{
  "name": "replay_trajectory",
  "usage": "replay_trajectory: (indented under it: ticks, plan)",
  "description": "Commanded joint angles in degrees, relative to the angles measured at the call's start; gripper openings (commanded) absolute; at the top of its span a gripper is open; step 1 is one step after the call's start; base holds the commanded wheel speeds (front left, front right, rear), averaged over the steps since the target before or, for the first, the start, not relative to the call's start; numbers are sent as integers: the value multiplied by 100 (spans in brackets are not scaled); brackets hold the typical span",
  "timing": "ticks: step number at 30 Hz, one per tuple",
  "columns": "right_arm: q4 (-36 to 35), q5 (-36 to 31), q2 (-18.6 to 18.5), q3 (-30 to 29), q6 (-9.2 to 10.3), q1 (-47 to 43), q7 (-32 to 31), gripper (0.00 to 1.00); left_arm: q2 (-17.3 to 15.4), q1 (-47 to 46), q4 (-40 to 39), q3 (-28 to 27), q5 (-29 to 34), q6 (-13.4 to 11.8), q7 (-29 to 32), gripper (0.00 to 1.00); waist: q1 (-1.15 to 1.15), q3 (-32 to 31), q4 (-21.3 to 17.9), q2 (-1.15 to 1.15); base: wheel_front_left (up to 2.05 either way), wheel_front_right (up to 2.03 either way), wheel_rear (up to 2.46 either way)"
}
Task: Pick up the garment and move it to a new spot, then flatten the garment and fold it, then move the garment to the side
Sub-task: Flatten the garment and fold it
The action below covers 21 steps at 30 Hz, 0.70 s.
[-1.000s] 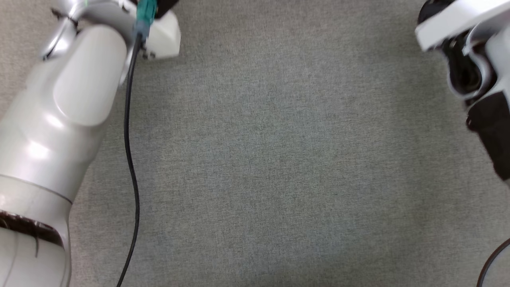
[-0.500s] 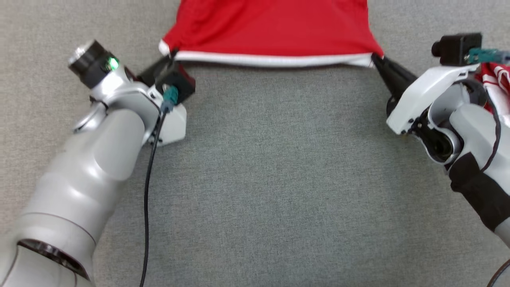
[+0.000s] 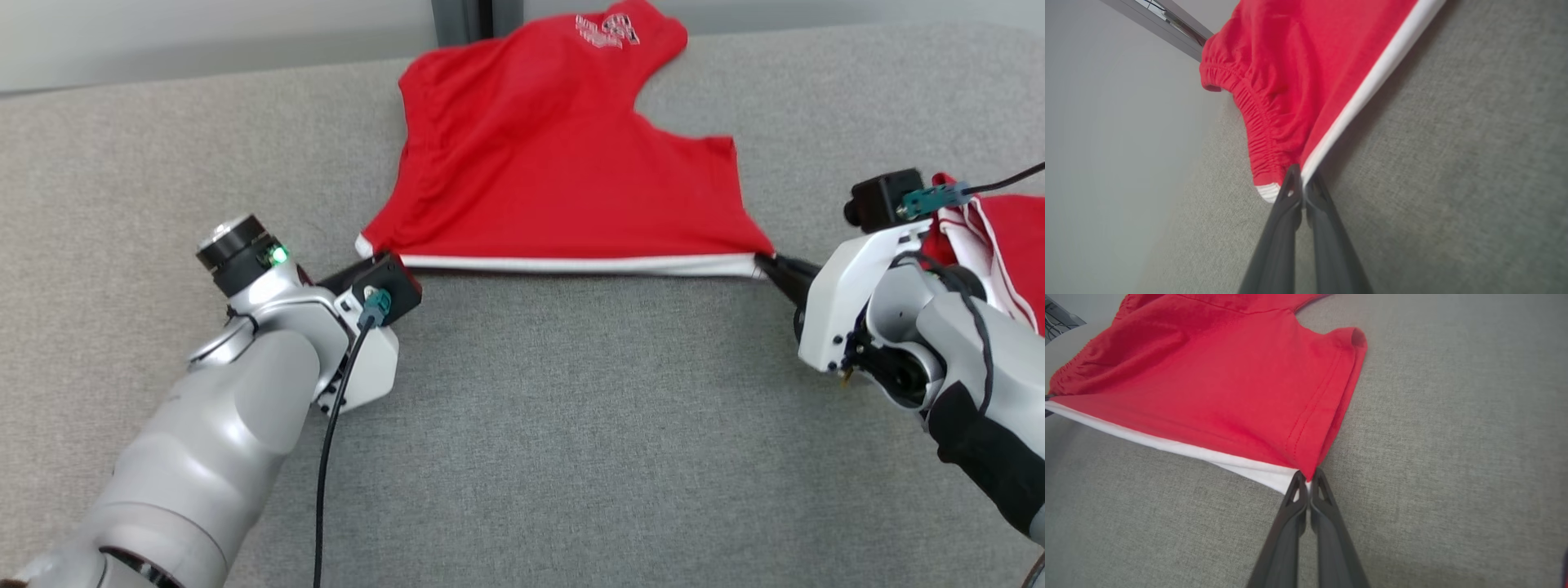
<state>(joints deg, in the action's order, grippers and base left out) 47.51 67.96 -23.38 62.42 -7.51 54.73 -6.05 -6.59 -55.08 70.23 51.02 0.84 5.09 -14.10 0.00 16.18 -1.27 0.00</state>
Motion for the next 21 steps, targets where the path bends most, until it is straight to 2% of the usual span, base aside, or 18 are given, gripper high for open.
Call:
replay_trajectory:
  ticks: [1, 6, 13, 18, 21]
  plan:
    - [23, 47, -96, 92, 1, -95, -118, 0, -87, 136, 87, 23, -49, 38, 69, 0, 0, -165, 33, 0, 0, 0, 0]
    - [-89, 158, -259, 456, 2, -238, -603, 0, -81, 433, 195, 109, -185, 167, 242, 0, 0, -487, 46, 0, 0, 0, 0]
    - [-268, 388, -419, 735, 9, -492, -1127, 0, -79, 957, 262, 298, -429, 222, 438, 0, 0, -930, 69, 0, 0, 0, 0]
    - [-481, 549, -537, 865, 9, -716, -1520, 0, 8, 1401, 115, 765, -955, 229, 624, 0, 0, -1249, 107, 0, 0, 0, 0]
    - [-620, 621, -578, 935, 8, -909, -1748, 0, -89, 1675, -153, 1234, -1357, 231, 836, 0, 0, -1414, 118, 0, 0, 0, 0]
